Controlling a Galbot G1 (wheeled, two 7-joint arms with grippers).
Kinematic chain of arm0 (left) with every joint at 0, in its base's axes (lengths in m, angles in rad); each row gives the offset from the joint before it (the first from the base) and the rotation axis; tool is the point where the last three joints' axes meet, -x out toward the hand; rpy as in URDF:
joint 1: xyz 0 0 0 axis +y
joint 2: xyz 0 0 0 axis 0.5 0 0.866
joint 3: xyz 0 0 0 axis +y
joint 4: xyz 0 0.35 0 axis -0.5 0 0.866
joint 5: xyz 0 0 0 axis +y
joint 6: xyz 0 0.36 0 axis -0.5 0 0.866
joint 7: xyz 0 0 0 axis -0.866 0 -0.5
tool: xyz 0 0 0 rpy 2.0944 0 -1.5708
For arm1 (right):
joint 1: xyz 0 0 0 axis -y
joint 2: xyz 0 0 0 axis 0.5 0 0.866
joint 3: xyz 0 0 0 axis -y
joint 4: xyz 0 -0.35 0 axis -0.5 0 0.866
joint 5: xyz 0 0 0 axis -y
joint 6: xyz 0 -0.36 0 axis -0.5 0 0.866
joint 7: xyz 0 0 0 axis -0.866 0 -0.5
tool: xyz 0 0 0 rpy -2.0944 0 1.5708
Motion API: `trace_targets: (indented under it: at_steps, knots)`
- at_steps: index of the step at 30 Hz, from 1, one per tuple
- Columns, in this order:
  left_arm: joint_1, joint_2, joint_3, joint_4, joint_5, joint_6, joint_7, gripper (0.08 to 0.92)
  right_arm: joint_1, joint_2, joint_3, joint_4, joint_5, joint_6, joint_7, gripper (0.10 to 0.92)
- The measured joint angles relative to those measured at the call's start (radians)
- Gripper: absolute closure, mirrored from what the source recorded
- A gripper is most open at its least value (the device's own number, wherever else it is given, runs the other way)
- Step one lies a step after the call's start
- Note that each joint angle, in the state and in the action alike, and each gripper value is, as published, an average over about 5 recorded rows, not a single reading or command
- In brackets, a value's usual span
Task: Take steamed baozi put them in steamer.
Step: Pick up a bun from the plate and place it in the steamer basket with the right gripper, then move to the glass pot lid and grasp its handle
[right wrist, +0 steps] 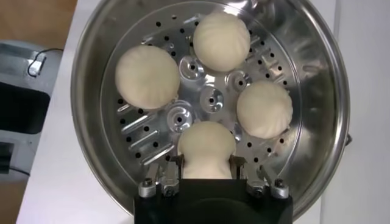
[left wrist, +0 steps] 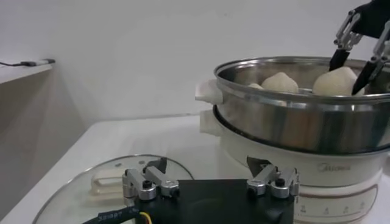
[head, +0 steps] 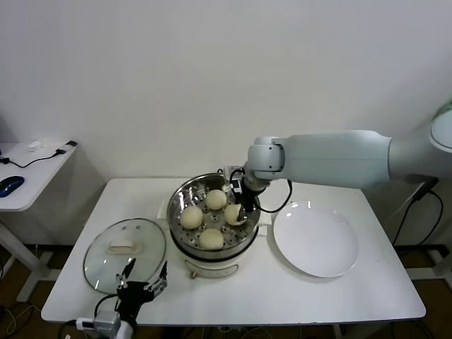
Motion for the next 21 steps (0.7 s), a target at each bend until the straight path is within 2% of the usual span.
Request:
trace_targets:
  at_steps: [3,12,17,21]
  knots:
    - [0.002,0.001,-0.001,0.000,-0.001,0.000,0.000,0.177,-0.006,0.002,0.004,-0.006,-0.006,0.005,-0.004,0.447]
    - [0.011,0.001,-0.004,-0.013,-0.008,0.006,0.000,0.177,0.006,-0.014,0.017,-0.034,-0.010,0.070,-0.065,0.223]
    - [0.016,0.001,-0.008,-0.025,-0.020,0.012,-0.001,0.177,0.007,-0.045,0.059,-0.055,0.001,0.104,-0.081,0.203]
    - [0.015,0.003,-0.010,-0.035,-0.037,0.009,-0.003,0.177,-0.028,-0.090,0.148,-0.077,0.011,0.121,-0.022,0.203]
